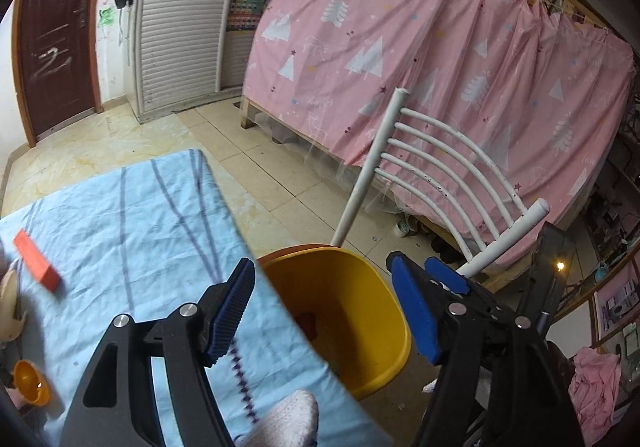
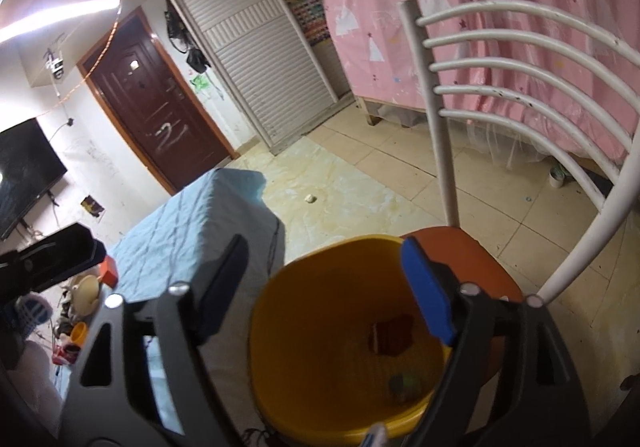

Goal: Collect trash
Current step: 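Carry the cloth to the yellow bucket and open the left gripper, then move the left gripper back over the bed to the red snack bag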

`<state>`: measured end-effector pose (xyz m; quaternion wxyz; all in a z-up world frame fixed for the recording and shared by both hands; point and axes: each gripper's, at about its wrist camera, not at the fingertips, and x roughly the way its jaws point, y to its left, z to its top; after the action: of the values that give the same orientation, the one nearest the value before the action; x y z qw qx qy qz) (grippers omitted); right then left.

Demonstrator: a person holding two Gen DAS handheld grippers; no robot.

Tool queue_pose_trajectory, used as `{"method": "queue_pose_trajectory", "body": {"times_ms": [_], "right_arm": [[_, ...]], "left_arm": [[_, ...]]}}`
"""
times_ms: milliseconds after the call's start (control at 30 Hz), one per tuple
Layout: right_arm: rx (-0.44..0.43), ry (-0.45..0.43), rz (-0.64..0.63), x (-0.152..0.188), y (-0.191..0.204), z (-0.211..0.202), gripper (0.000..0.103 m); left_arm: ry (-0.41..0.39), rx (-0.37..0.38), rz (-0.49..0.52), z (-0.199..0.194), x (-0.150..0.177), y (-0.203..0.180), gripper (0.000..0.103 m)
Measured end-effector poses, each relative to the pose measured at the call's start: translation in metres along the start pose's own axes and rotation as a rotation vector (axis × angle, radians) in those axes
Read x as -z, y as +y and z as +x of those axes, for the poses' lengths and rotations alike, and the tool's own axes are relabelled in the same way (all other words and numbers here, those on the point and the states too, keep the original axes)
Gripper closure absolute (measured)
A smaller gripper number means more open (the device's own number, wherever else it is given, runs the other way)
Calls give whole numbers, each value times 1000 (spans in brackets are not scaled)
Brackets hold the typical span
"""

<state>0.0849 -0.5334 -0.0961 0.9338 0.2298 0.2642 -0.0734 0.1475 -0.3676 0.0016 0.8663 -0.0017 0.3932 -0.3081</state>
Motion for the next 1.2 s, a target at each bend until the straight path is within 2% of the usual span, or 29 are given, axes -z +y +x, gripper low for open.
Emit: {"method": "queue_pose_trajectory", "body": {"times_ms": [133,567,1200], "right_arm": [[-28,-1,-23,2,18,-4,20],[-106,32,-137,13,91,-6,13],[-182,130,-335,52,209,15,9]], "left_arm": [[-21,-17,-22,-22,6,16,38],[-86,-153,-32,-86,34,72,32],[-124,-339,-158,-166,92,185,25]]}}
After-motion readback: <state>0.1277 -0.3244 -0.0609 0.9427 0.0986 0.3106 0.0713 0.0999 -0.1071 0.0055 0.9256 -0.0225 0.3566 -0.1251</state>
